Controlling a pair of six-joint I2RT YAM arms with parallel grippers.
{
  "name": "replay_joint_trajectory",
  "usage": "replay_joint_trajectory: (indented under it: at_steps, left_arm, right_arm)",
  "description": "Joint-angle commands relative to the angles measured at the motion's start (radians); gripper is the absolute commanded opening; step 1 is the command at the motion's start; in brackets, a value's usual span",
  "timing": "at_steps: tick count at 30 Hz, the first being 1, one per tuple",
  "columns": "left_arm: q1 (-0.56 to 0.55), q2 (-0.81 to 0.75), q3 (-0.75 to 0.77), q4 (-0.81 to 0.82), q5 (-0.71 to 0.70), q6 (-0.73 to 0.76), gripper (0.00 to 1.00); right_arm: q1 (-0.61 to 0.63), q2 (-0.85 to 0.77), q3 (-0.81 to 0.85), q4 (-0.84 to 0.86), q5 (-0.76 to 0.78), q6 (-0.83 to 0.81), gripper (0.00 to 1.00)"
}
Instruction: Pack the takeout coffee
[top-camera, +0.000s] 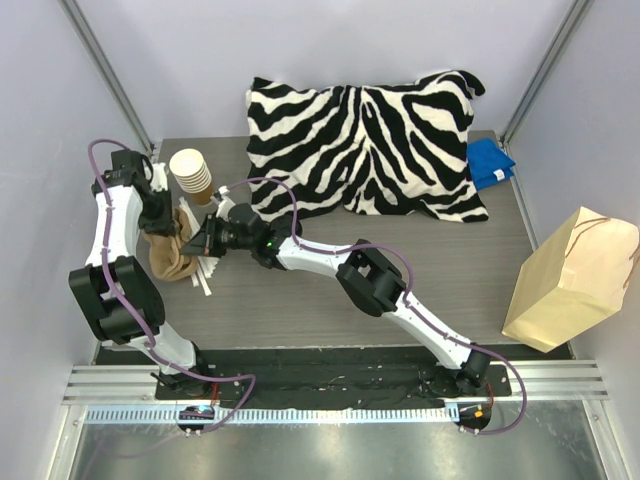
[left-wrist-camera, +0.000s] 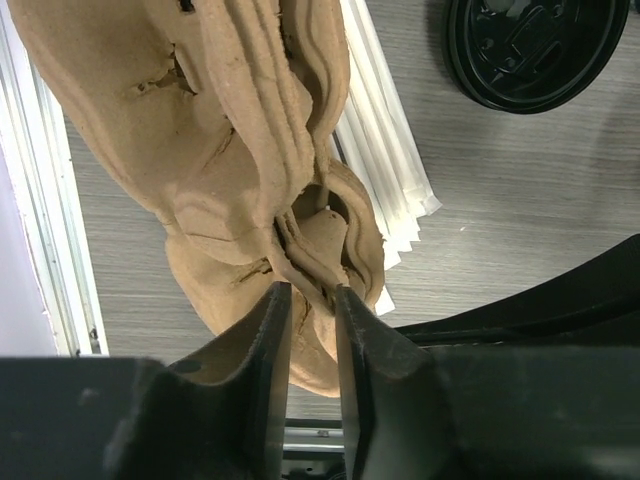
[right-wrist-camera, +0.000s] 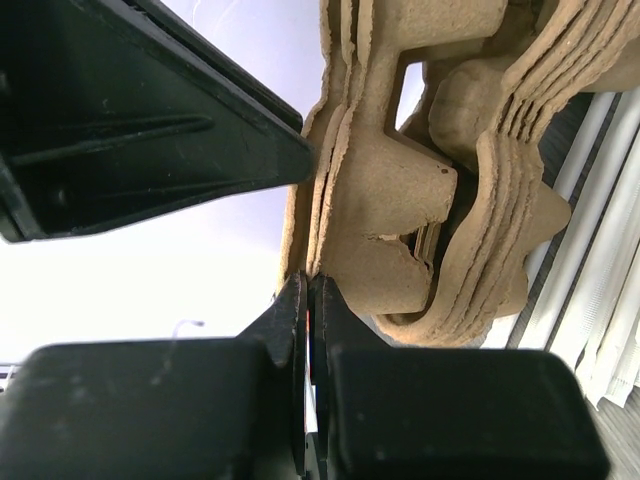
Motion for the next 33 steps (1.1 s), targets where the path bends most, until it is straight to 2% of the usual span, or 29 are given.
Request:
replay_joint_trajectory:
  at_steps: [1,6,17,33]
  left_arm:
    - [0.009,0.003,0.021,0.012,-0.013,-0.002,0.19]
    - [0.012,-0.003,0.030,0.004,-0.021,0.001,0.00]
    - [0.014,-0.054,0.086,-0.028,-0.016,-0.004,0.00]
    - [0.014,-0.100,0.103,-0.065,-0.127,0.016,0.00]
  right_arm:
    - [0.001,-0.012,0.034,0.086,0.000,0.000,0.01]
    - [0.001,-0.012,0.031,0.088,0.000,0.004,0.01]
    - [0.001,0.000,0.015,0.092,0.009,0.007,0.01]
    - [0.003,0.006,-0.003,0.085,0.031,0.032,0.01]
